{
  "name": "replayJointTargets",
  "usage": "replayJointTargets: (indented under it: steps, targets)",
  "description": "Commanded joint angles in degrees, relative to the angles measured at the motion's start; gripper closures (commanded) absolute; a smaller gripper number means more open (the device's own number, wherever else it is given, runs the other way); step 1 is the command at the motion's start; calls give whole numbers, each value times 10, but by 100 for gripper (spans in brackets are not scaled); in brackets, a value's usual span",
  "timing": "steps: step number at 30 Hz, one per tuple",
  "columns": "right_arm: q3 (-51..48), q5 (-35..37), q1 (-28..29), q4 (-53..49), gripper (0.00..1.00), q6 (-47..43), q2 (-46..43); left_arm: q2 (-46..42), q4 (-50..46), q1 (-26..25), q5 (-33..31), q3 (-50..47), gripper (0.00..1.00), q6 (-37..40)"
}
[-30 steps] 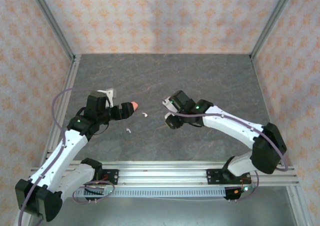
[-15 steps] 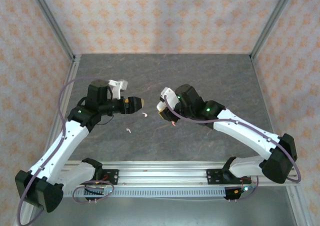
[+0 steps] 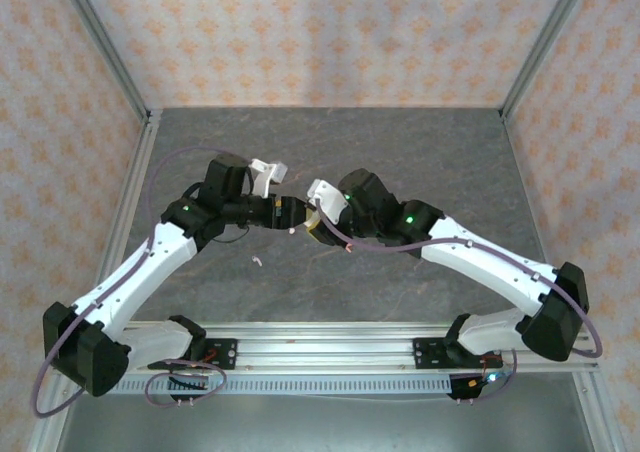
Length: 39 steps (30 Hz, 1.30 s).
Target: Insert the wireless bluetooth earbuds into the charging case
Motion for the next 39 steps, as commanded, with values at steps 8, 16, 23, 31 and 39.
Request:
replayJointTargets:
  steps: [8, 16, 23, 31, 39]
  targets:
    - [22, 9, 3, -8, 66, -14, 1, 23, -3, -17, 34, 23, 43, 10]
    - [19, 21, 3, -7, 66, -9, -3, 30, -6, -20, 37, 31, 77, 10]
    - [2, 31, 3, 11, 63, -2, -9, 31, 15, -20, 35, 27, 89, -3]
    - [-4, 39, 3, 18, 41, 15, -24, 26, 33, -19, 3, 23, 92, -20]
    - [17, 29, -28, -37, 32, 122, -67, 15, 136, 8, -35, -28, 91, -83]
